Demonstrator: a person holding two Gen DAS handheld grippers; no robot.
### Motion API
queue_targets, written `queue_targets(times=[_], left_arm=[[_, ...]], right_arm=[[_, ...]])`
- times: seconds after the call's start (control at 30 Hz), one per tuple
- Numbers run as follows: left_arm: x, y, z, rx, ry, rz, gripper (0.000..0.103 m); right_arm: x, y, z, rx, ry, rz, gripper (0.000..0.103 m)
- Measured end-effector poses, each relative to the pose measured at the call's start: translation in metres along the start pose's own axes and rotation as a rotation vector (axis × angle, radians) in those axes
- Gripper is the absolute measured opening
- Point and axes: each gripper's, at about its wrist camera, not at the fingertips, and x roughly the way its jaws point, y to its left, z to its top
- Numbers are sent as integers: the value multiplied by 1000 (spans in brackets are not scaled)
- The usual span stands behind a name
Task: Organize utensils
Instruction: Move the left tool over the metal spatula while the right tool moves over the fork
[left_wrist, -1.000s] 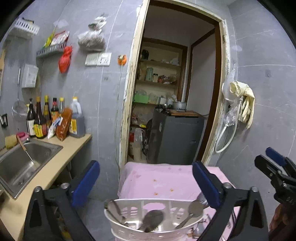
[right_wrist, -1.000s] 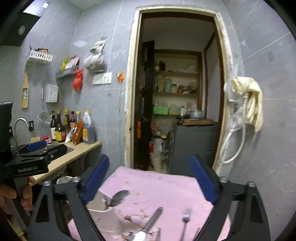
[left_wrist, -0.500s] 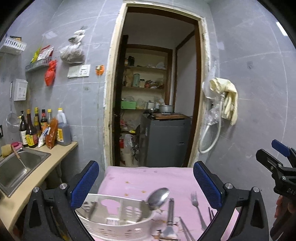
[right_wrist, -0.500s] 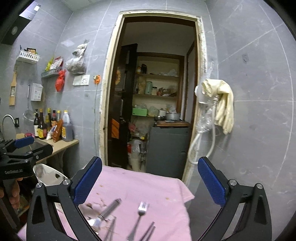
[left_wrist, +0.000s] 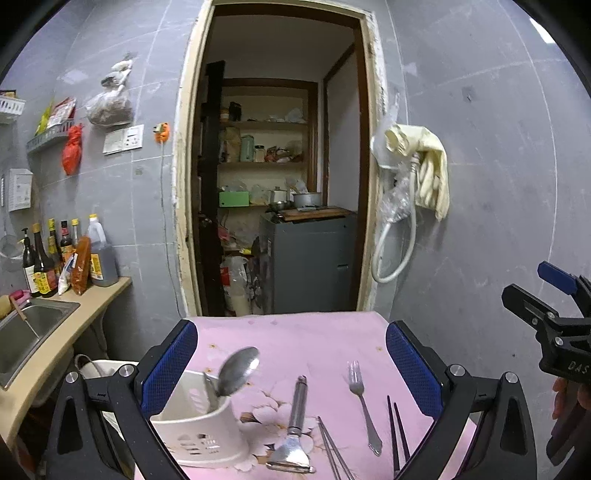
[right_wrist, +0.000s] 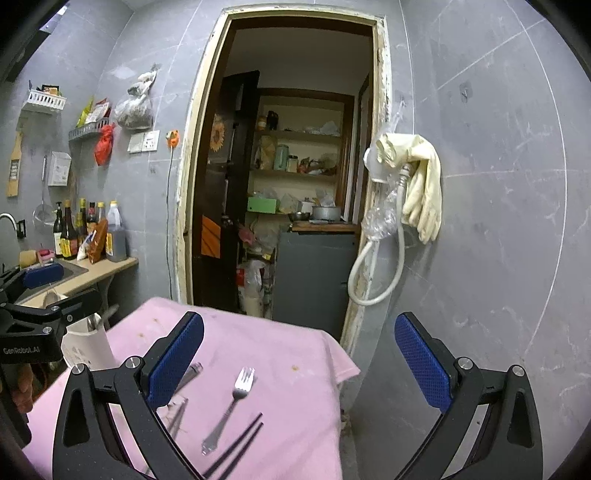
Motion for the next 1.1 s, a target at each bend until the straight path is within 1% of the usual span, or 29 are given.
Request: queue_targets(times=[0.23, 0.5, 0.83, 0.9, 1.1], left_arm=[[9, -18, -14, 31, 42, -26, 103], [25, -34, -26, 66, 92, -68, 103], [53, -54, -45, 87, 131, -72, 103], [60, -57, -50, 84, 141, -70, 103], [86, -59, -66, 51, 197, -59, 103]], right_arm=[[7, -15, -18, 0, 41, -11, 102], [23, -29, -36, 6, 82, 8, 102], [57, -47, -67, 32, 124, 32, 102], [65, -49, -73, 38, 139, 42, 102], [94, -53, -89, 54, 180, 109, 102]])
